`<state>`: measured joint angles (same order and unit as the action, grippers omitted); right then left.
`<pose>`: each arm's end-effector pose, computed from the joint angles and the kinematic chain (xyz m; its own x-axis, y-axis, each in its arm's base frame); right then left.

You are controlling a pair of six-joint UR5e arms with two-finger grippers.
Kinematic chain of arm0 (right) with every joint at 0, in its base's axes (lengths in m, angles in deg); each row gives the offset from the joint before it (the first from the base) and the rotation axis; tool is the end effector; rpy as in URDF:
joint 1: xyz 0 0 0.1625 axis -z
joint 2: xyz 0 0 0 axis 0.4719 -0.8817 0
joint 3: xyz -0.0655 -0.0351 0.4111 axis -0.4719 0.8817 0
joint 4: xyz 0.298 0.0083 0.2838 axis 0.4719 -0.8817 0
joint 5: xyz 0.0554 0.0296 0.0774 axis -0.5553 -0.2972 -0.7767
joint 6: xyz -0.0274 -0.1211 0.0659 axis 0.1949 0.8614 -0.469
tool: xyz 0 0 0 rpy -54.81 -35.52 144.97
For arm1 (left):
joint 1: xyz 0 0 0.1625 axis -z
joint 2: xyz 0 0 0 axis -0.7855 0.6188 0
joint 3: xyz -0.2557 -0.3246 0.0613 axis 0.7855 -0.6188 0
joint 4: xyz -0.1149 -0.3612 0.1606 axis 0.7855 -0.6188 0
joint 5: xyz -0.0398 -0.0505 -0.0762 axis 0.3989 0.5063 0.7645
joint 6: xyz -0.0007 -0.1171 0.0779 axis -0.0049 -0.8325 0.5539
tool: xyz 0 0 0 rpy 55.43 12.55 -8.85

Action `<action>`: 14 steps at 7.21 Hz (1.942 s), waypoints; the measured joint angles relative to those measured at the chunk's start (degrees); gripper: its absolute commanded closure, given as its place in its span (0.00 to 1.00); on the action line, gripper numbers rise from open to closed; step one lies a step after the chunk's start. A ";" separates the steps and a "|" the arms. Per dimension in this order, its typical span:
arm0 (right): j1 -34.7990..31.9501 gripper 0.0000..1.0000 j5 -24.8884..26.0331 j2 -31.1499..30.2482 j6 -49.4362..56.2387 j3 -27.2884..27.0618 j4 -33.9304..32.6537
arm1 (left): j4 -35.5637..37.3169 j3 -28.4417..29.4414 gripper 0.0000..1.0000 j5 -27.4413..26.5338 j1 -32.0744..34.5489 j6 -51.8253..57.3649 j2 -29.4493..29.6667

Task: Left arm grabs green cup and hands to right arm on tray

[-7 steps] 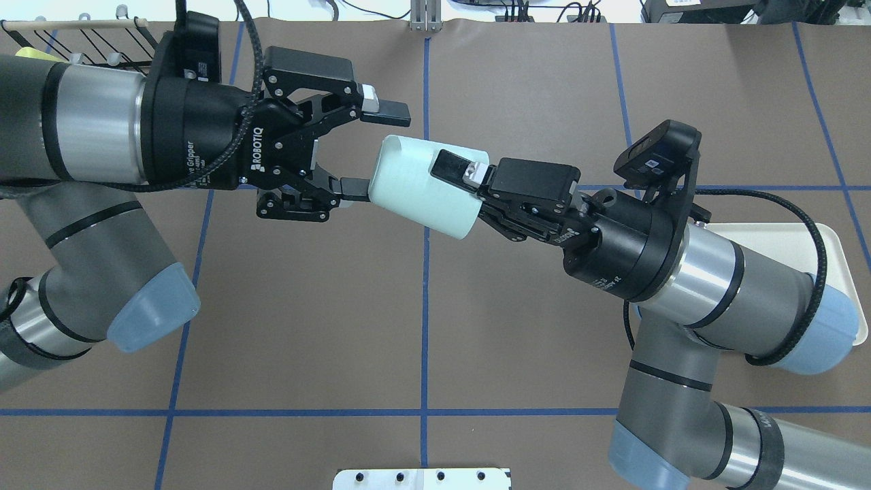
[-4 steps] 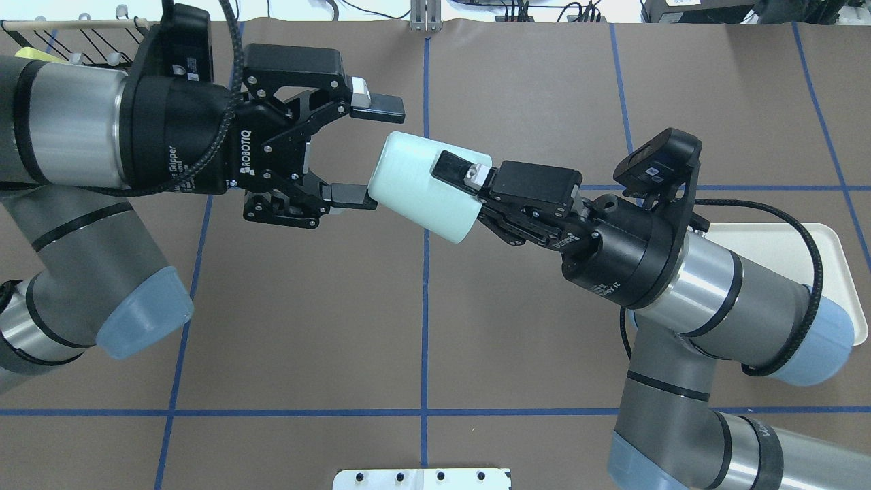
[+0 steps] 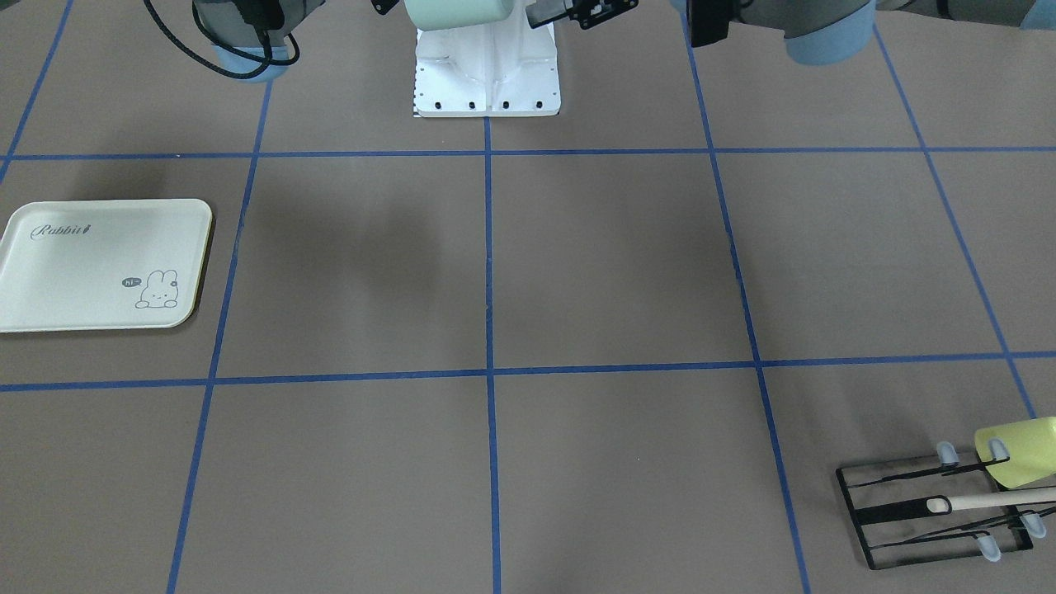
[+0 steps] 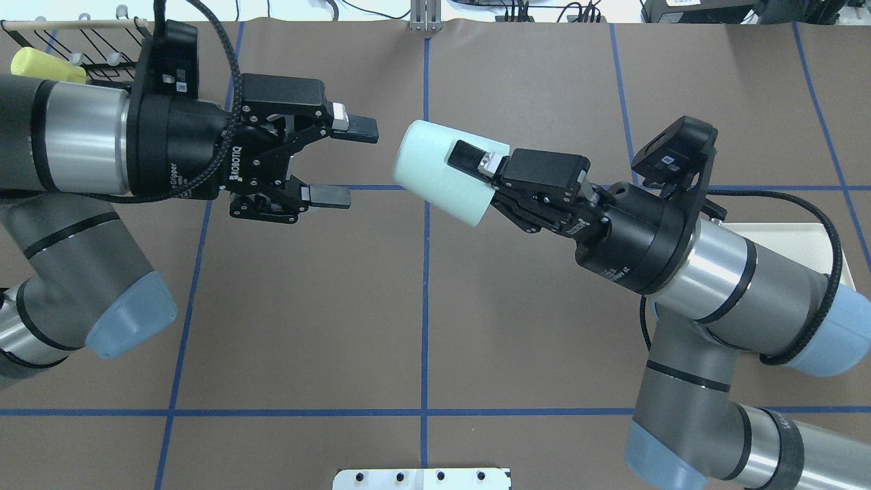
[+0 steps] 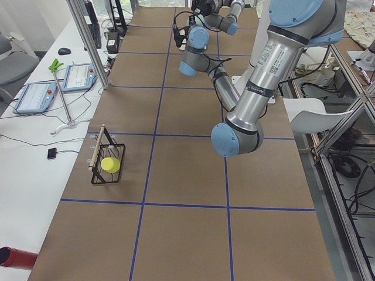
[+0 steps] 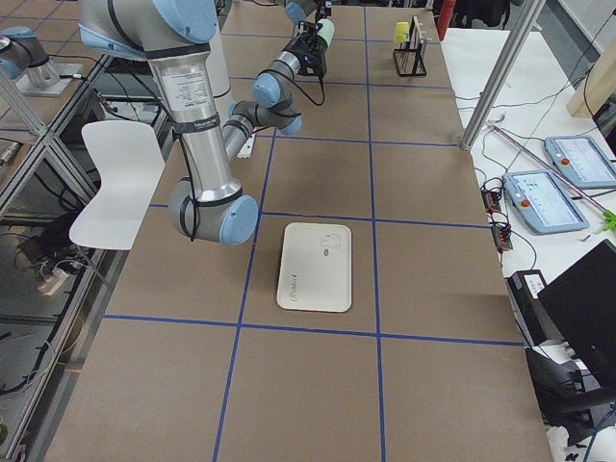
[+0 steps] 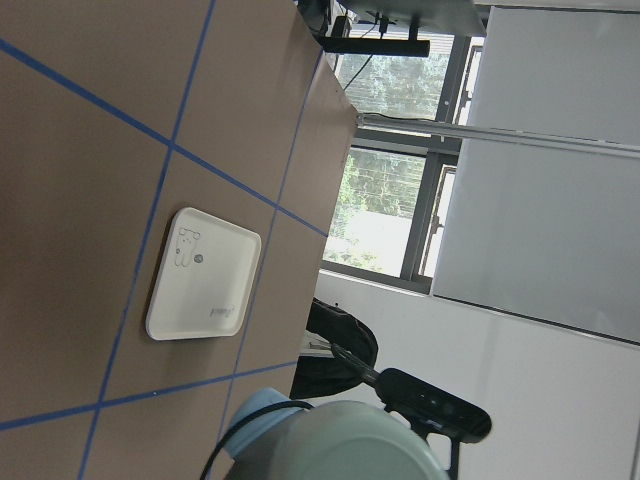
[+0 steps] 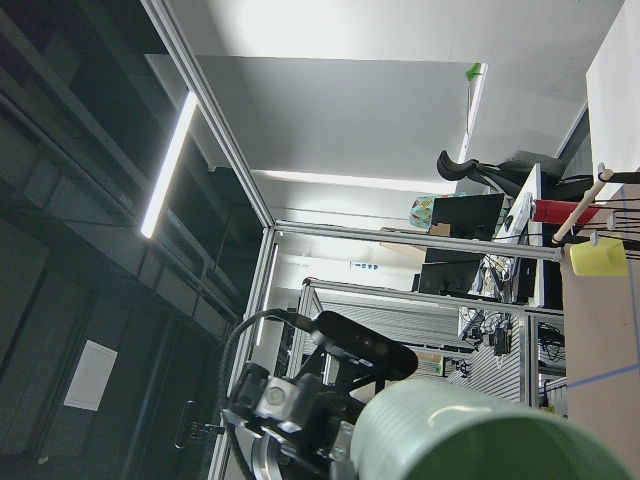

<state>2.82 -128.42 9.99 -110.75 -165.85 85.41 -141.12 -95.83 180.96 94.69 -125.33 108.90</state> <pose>-0.3546 -0.3417 0.1238 -0.6760 -0.1675 0.7176 -0.4445 0.8694 -0.2157 0.3336 -0.3913 0.0972 -0.3920 -0.1653 -0.9050 0.0614 0.9768 -0.2050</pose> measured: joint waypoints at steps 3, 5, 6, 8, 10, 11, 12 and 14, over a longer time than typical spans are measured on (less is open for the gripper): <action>-7.39 1.00 -4.25 -0.96 0.04 0.02 -24.06 | -0.28 3.18 0.00 -0.18 0.16 3.46 -1.82; -14.48 1.00 -13.70 -1.17 2.97 -0.03 -39.50 | 1.51 3.85 0.00 0.00 1.34 12.60 -5.66; -17.36 1.00 -17.28 -1.28 7.34 -0.15 -47.06 | 5.80 3.65 0.00 0.31 3.50 19.48 -7.68; -22.95 1.00 -23.40 -1.64 18.60 -1.41 -63.76 | 16.75 3.22 0.00 0.45 7.62 35.87 -11.11; -26.26 1.00 -27.42 -3.90 31.67 -5.81 -81.13 | 28.32 2.71 0.00 0.30 12.58 55.02 -14.99; -27.37 1.00 -29.42 -6.43 39.14 -8.37 -87.55 | 32.54 2.60 0.00 0.29 15.55 66.79 -18.44; -29.05 1.00 -32.72 -10.18 45.11 -10.26 -89.84 | 34.79 2.72 0.00 0.39 18.29 77.93 -22.61; -32.57 1.00 -39.79 -20.91 51.87 -11.98 -83.12 | 41.24 2.96 0.00 2.03 24.91 92.66 -29.62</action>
<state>-29.75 -168.20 -10.92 -58.87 -177.82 2.29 -99.88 -92.87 183.00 119.60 -32.67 79.28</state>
